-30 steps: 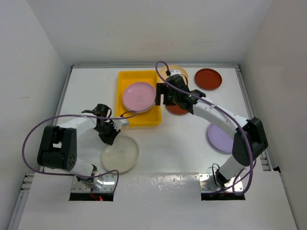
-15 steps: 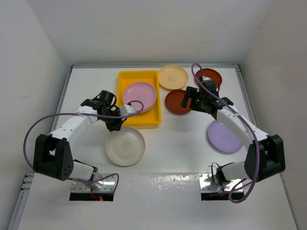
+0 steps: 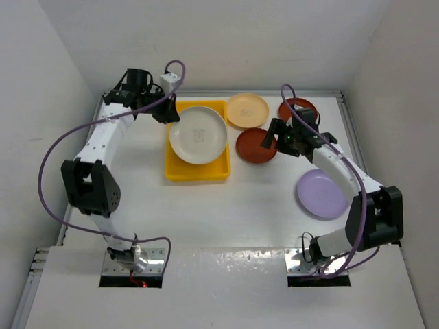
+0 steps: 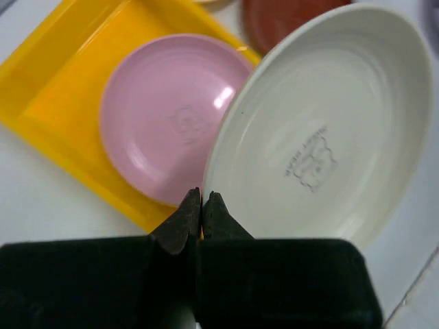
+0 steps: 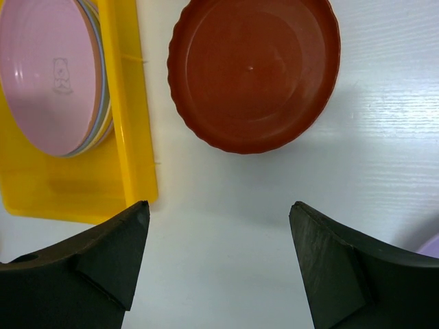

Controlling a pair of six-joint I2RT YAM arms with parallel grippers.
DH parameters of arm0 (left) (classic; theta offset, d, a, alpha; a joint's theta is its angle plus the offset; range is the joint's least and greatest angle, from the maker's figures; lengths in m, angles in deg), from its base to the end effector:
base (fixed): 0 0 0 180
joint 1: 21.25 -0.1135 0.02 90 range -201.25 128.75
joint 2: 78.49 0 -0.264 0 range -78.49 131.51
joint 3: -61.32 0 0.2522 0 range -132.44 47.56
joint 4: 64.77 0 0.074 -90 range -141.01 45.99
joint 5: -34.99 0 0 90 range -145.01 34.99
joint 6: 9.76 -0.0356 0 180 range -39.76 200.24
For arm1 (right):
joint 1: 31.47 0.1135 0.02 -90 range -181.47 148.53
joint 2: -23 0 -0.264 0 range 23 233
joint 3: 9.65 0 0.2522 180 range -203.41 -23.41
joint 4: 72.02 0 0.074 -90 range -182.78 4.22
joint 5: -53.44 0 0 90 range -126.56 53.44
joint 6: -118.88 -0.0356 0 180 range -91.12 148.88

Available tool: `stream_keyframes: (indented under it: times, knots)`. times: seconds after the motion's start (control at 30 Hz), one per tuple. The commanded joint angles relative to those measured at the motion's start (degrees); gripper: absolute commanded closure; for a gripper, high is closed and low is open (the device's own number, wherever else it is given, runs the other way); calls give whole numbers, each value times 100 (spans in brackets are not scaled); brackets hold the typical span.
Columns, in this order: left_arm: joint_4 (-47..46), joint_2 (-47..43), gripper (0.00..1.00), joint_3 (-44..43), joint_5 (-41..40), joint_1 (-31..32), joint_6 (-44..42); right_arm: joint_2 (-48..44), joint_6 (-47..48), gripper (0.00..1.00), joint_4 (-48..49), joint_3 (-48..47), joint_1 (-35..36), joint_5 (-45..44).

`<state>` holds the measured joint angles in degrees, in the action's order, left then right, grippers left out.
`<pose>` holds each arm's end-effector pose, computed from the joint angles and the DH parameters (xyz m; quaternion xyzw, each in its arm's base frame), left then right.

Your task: Place the plates into the plastic bin on the countertop

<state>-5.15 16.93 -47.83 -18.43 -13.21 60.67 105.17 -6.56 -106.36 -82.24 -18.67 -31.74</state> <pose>0.3548 -0.0715 0.3625 0.3244 0.8265 -0.2536 0.3839 0.3032 0.0719 0.2571 0.1643 0.9048 0.1951 0.3411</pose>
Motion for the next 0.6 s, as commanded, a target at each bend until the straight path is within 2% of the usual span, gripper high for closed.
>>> stream_keyframes:
  times: [0.0,0.03,0.1,0.17,0.33,0.5,0.57]
  knots:
    - [-1070,704,100,-617,-634,-398,1385,141,265,18,-112,-410,-49,63]
    - [-1071,1185,100,-838,-565,-460,1551,228,266,18,-130,-558,-101,37]
    - [-1132,1583,100,-1277,-371,-460,1702,308,318,18,-271,-682,-111,19]
    - [-1220,1996,100,-1341,-257,-513,1842,474,362,20,-411,-928,-137,-25]
    - [-1475,2429,100,-1149,-195,-636,1966,748,310,20,-623,-1341,-303,-122]
    - [-1475,2429,100,-587,-283,-698,1659,686,-146,20,-614,-1140,-637,106]
    - [-1475,2368,91,-437,-597,-619,1405,564,-174,20,-588,-965,-726,81]
